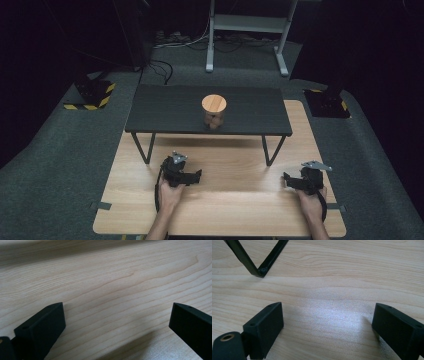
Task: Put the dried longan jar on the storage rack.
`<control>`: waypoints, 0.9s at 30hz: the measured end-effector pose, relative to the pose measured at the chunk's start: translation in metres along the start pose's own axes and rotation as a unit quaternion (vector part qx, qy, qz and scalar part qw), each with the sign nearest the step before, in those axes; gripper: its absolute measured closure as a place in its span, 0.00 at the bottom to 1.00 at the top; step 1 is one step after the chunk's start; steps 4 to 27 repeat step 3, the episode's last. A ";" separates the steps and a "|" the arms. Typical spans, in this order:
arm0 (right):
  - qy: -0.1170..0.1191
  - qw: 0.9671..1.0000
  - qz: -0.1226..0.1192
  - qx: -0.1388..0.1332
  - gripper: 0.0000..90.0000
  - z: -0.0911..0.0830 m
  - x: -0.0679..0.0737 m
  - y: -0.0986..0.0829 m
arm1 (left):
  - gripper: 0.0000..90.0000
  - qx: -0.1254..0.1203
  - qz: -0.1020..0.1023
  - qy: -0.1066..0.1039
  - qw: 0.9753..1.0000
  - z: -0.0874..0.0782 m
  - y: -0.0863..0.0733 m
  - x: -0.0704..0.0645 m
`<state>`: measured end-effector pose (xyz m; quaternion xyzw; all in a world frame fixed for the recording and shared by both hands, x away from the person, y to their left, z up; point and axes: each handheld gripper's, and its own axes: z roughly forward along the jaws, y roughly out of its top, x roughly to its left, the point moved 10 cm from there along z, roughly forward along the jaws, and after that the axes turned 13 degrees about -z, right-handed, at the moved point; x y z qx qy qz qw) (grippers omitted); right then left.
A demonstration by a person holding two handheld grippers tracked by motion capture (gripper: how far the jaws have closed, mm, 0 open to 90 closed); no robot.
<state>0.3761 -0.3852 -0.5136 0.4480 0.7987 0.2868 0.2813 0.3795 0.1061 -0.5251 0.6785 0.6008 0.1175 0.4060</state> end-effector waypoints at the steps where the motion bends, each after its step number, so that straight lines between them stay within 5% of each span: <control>1: 0.000 1.000 0.000 0.000 0.11 0.000 0.000 0.000 | 0.01 -0.001 -0.001 0.000 1.000 0.000 0.000 0.000; 27: -0.001 1.000 0.000 0.000 0.11 0.000 0.000 0.000 | 0.01 -0.001 -0.003 0.001 1.000 0.000 0.000 0.000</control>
